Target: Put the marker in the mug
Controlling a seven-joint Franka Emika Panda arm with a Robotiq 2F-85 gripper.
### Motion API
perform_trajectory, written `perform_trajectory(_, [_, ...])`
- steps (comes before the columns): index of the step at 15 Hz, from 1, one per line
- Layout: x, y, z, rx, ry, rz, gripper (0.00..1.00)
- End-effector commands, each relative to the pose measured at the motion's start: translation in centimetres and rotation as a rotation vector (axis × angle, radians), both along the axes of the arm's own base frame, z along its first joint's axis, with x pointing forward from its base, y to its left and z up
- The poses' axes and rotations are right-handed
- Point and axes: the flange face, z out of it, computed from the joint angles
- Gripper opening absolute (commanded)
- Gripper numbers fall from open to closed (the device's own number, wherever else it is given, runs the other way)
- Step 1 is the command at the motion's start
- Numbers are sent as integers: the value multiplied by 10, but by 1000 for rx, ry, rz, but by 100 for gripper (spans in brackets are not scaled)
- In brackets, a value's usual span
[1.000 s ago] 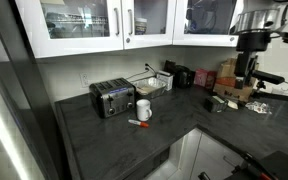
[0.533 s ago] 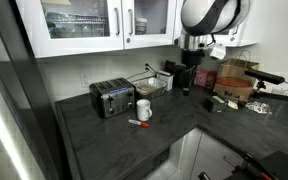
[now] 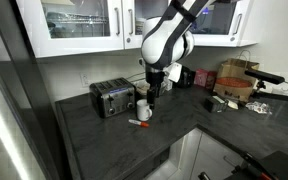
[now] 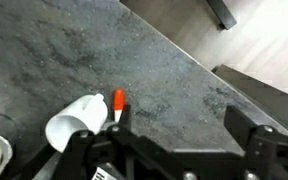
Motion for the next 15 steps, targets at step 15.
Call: perform_trajectory(15, [31,42,-55,45,-66,38,100])
